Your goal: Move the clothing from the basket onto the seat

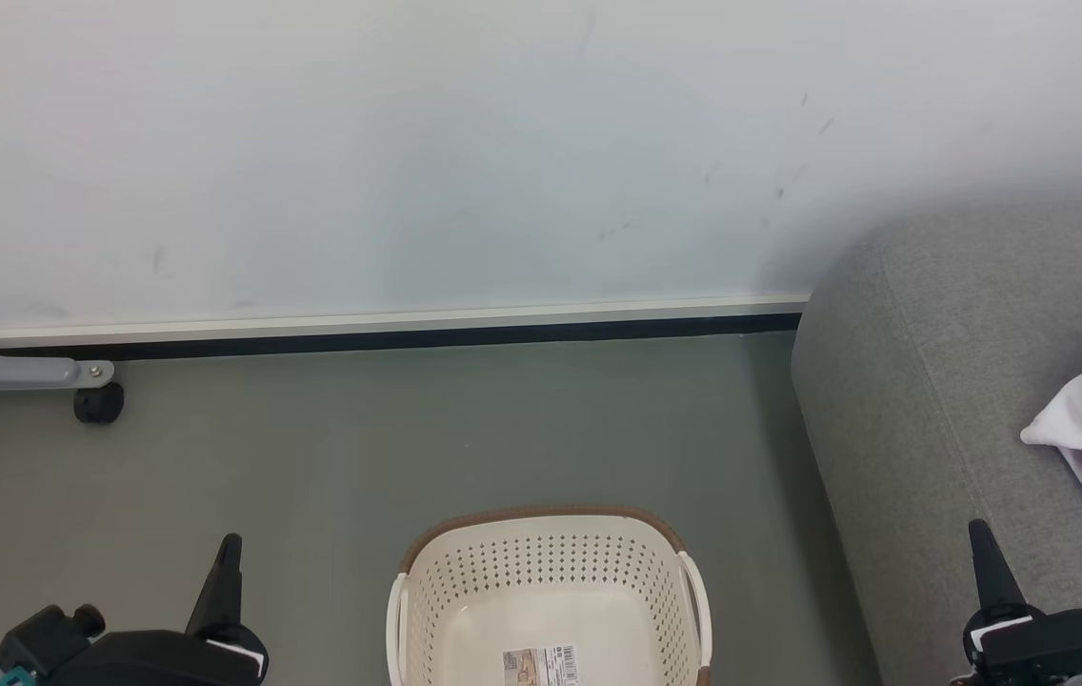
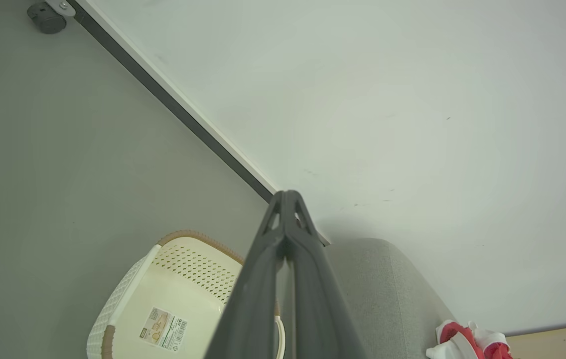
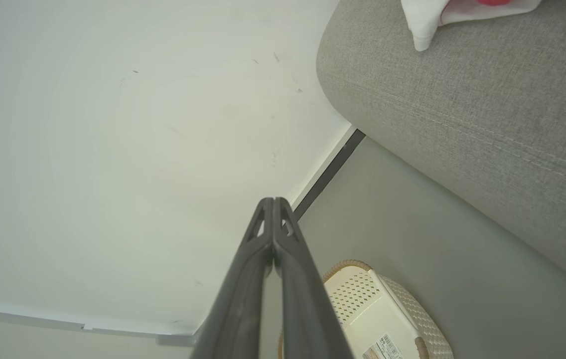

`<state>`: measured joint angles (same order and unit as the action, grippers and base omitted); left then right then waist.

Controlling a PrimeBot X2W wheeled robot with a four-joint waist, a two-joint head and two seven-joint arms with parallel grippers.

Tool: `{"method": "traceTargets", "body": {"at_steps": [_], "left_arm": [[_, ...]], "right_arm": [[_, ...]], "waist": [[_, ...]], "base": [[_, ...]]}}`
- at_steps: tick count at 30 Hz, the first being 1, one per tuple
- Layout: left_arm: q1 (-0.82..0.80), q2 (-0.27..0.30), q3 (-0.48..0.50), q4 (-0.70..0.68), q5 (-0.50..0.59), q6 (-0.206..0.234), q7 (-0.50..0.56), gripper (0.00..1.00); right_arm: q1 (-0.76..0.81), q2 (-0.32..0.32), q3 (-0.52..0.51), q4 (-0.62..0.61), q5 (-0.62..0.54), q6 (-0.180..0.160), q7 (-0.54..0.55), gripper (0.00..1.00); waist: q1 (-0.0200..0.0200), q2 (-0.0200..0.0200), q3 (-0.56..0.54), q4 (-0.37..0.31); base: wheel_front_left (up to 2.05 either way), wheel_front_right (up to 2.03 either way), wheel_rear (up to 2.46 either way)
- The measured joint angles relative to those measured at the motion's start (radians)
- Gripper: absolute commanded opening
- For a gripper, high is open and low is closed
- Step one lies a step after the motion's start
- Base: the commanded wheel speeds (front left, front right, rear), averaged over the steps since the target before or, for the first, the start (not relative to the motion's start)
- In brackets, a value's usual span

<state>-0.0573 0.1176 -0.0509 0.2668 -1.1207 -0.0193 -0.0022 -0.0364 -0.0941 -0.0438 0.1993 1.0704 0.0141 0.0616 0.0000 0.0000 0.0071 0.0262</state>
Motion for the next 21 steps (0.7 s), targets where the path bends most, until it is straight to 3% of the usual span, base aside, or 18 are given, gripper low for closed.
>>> {"method": "traceTargets", "body": {"at_steps": [21], "left_arm": [[-0.016,-0.042,0.079,0.016,-0.263,-0.058,0.064,0.0]], "right_arm": [[-0.028,0.029,-0.05,0.054,0.293,0.058,0.027,0.0]], "waist": [[0.0,0.0,-0.003,-0.015]], "base": [[0.0,0.0,0.0]]}}
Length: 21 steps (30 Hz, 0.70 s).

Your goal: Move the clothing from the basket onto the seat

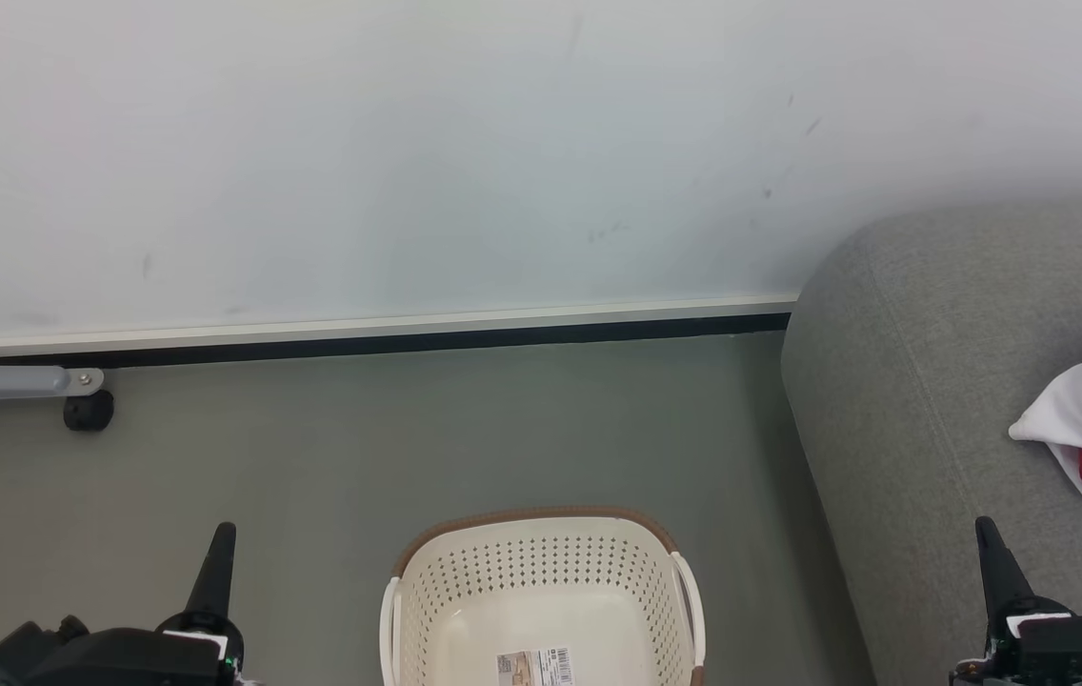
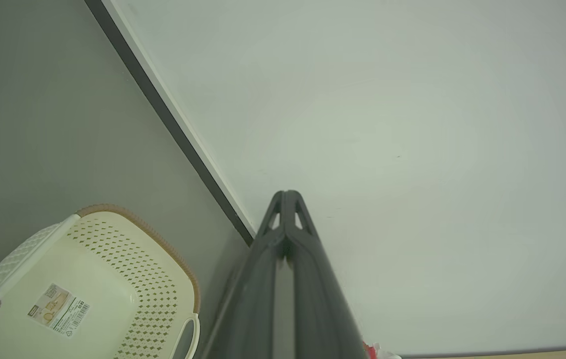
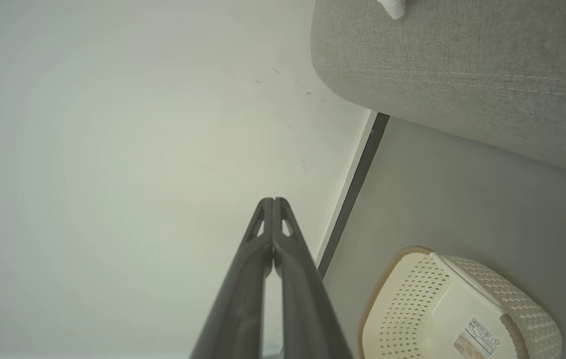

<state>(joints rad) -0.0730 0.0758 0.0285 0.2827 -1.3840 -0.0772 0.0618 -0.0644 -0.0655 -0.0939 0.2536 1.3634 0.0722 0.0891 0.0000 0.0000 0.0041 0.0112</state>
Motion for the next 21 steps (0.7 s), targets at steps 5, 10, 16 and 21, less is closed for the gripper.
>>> {"method": "traceTargets", "body": {"at_steps": [5,10,16,21], "left_arm": [[-0.001,-0.011,0.02,0.003,-0.062,-0.013,0.017,0.0],[-0.002,-0.019,0.036,0.007,-0.122,-0.029,0.031,0.0],[-0.005,-0.029,0.06,0.011,-0.193,-0.039,0.049,0.0],[-0.006,-0.033,0.063,0.012,-0.216,-0.046,0.051,0.0]], "right_arm": [[-0.009,0.005,-0.012,0.013,0.068,0.013,0.007,0.0],[-0.01,0.012,-0.023,0.023,0.137,0.026,0.016,0.0],[-0.018,0.019,-0.037,0.041,0.219,0.043,0.022,0.0],[-0.028,0.021,-0.04,0.044,0.232,0.044,0.024,0.0]], "waist": [[0.0,0.0,-0.001,-0.003],[0.0,0.0,-0.001,-0.007],[0.0,0.0,-0.002,-0.011],[0.0,0.0,-0.002,-0.011]], "base": [[0.0,0.0,0.0],[0.0,0.0,0.0],[0.0,0.0,0.0],[0.0,0.0,0.0]]}}
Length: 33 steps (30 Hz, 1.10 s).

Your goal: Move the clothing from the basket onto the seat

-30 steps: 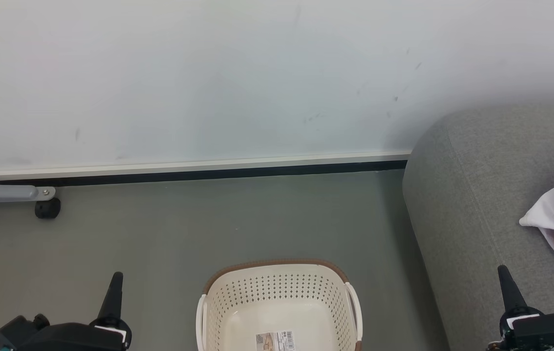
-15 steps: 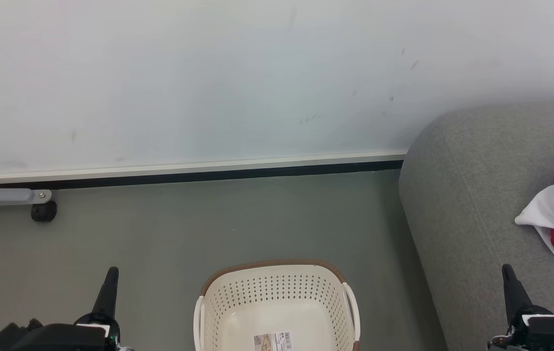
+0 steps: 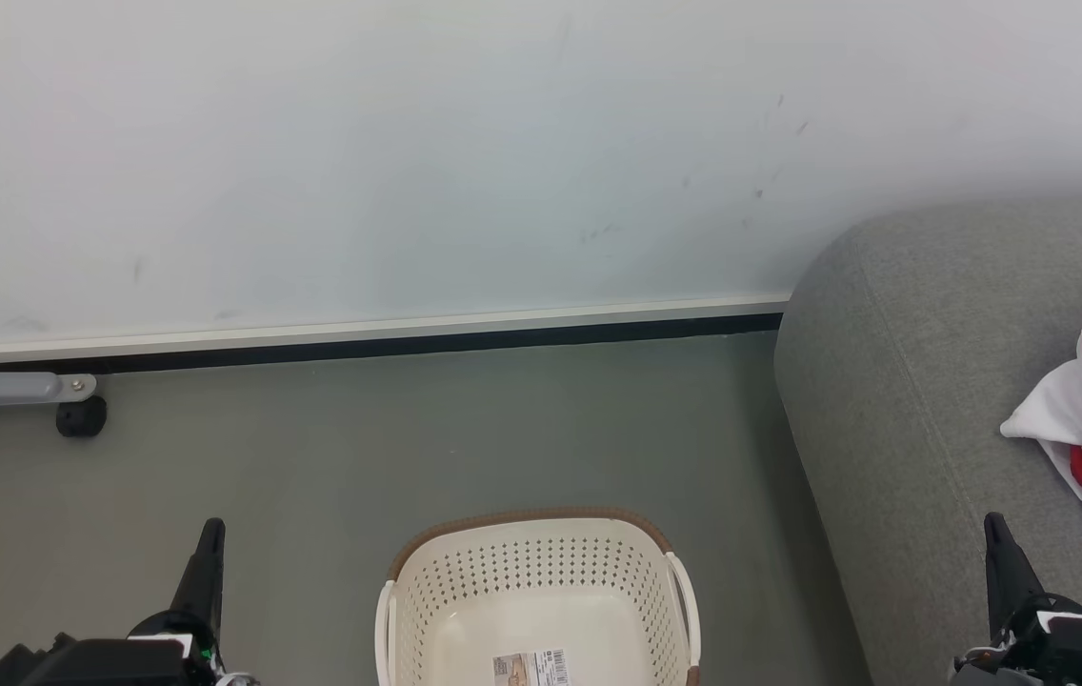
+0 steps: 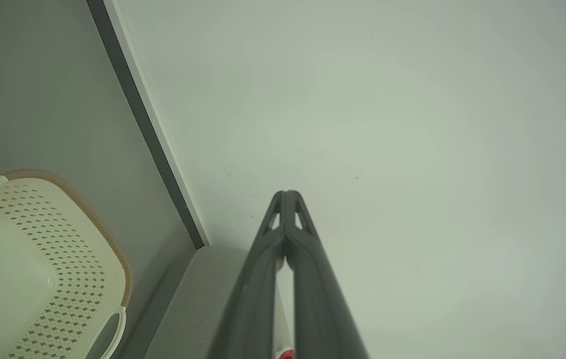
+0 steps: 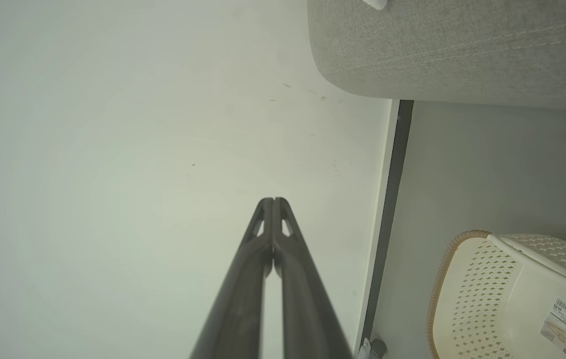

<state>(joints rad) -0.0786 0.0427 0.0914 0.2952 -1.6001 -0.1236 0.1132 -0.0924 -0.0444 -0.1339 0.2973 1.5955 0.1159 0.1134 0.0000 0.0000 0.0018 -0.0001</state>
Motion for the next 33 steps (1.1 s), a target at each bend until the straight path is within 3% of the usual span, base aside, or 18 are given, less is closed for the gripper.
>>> {"method": "traceTargets", "body": {"at_steps": [33], "left_arm": [[0.0,0.0,0.0,0.001,-0.001,0.0,0.0,0.0]], "right_arm": [[0.0,0.0,0.0,0.0,0.0,0.0,0.0,0.0]], "waist": [[0.0,0.0,0.0,0.0]], "base": [[0.0,0.0,0.0]]}}
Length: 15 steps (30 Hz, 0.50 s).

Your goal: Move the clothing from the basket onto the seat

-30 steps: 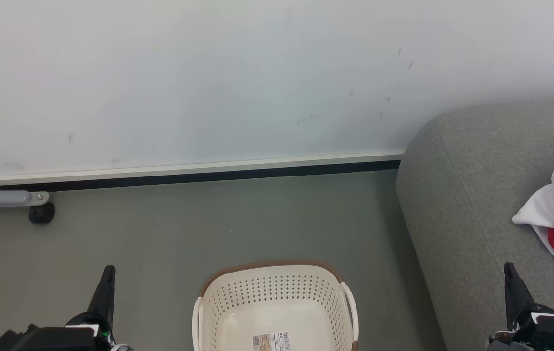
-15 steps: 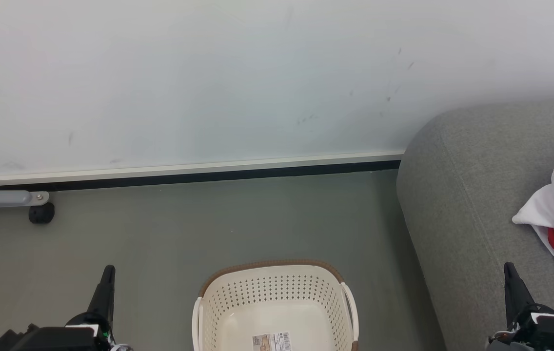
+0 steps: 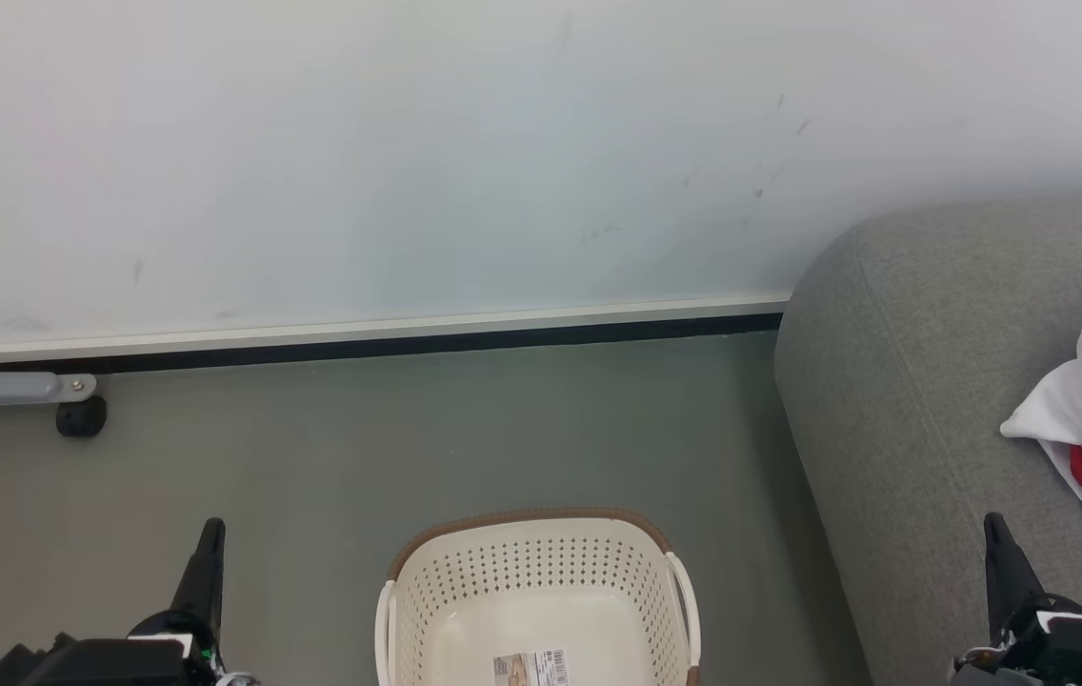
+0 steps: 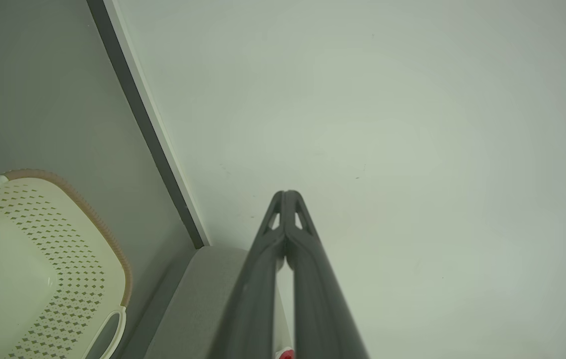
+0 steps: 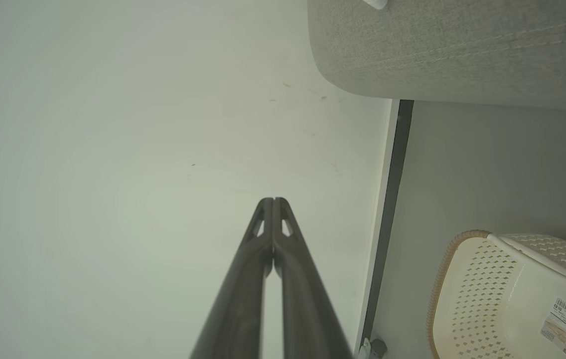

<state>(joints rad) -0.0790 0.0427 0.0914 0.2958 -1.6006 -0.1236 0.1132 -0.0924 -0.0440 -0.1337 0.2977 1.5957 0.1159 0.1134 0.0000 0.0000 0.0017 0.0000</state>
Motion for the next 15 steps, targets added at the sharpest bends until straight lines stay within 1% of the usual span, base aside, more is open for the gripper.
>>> {"method": "traceTargets", "body": {"at_steps": [15], "left_arm": [[0.0,0.0,0.0,0.0,0.0,0.0,0.0,0.0]], "right_arm": [[0.0,0.0,0.0,0.0,0.0,0.0,0.0,0.0]], "waist": [[0.0,0.0,0.0,0.0]], "base": [[0.0,0.0,0.0]]}}
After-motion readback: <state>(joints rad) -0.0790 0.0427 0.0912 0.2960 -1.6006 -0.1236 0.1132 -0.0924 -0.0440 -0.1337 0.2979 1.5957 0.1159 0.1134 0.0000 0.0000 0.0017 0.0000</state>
